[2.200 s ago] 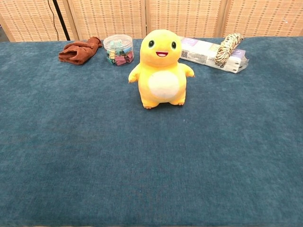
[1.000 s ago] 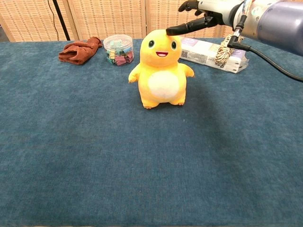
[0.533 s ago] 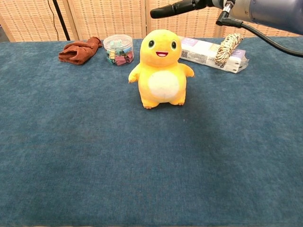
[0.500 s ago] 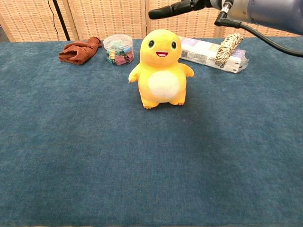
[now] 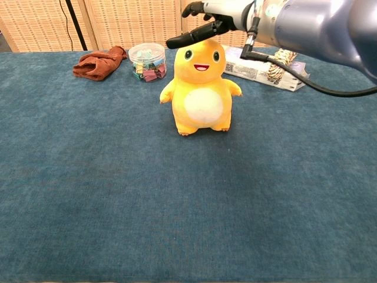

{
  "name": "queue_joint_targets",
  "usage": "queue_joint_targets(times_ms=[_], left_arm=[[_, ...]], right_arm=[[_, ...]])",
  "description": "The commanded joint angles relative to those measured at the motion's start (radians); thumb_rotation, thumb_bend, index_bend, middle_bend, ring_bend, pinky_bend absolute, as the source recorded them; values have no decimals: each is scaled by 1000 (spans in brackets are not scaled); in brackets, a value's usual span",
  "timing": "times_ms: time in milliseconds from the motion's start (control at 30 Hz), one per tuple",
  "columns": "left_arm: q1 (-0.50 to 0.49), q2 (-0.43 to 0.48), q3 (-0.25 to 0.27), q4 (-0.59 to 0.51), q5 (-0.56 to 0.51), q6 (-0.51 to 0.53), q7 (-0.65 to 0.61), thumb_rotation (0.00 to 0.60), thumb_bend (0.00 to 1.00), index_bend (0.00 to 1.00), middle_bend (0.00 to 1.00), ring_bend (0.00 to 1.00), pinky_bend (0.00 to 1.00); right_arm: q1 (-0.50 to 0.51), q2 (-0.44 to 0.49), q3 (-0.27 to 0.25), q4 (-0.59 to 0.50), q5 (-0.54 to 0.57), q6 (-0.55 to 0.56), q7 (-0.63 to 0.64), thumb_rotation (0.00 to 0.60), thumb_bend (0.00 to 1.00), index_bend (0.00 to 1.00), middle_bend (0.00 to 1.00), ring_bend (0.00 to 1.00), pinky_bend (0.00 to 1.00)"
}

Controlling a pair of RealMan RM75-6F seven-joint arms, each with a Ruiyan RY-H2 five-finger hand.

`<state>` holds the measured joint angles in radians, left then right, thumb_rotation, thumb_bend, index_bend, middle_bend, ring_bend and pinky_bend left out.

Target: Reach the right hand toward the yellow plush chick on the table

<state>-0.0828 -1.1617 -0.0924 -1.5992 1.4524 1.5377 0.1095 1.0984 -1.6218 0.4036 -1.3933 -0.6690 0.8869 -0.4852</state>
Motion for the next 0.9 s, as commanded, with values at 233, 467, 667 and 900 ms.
queue_joint_targets(times_ms=[233, 467, 667, 900], left_arm=[[-6, -8, -2, -3, -13, -12, 25, 600, 0, 0, 0, 0, 0], [-9, -8, -5, -4, -23, -19, 32, 600, 0, 0, 0, 0, 0], [-8, -4, -6, -3, -23, -17, 20, 600, 0, 0, 0, 0, 0], [-5, 0, -5, -1, -19, -12, 5, 600, 0, 0, 0, 0, 0]], right_arm=[[56, -32, 4, 82, 43, -62, 25, 193, 0, 0, 0, 0, 0], [99, -79, -19, 183, 105, -96, 0, 193, 0, 0, 0, 0, 0], [111, -131, -45, 239, 94, -70, -13, 186, 0, 0, 0, 0, 0], [88, -174, -80, 249, 14, -11, -4, 182, 0, 0, 0, 0, 0]])
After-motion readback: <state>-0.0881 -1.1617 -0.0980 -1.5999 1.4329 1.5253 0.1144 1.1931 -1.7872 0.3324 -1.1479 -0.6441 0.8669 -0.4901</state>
